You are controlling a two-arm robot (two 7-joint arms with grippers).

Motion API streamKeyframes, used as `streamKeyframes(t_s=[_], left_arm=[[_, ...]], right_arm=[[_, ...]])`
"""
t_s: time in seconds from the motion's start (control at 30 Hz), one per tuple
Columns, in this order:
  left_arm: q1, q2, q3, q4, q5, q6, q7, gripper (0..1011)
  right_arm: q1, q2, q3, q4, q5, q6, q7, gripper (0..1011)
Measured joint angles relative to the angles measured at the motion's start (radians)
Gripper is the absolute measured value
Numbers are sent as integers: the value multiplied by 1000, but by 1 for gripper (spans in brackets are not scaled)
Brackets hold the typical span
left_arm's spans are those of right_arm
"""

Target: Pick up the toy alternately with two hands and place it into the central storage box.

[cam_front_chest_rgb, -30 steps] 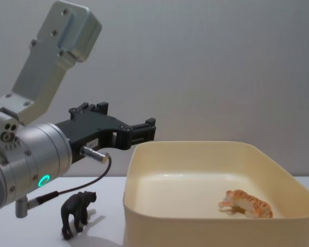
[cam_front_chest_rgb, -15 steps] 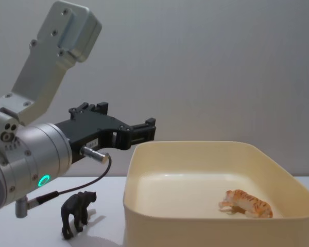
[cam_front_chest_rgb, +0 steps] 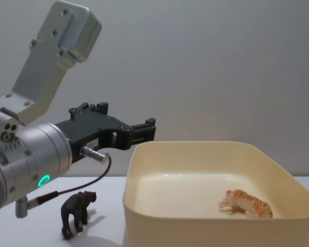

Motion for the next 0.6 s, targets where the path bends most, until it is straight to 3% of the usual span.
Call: streamKeyframes(t_s=[0.33, 0.6], left_arm=[[0, 0, 0, 0, 0, 0, 0, 1001], [0, 0, 0, 0, 0, 0, 0, 1001]], right_arm=[[40, -21, -11, -60, 35, -38, 49, 337], [126, -68, -39, -83, 64, -33, 104, 337]])
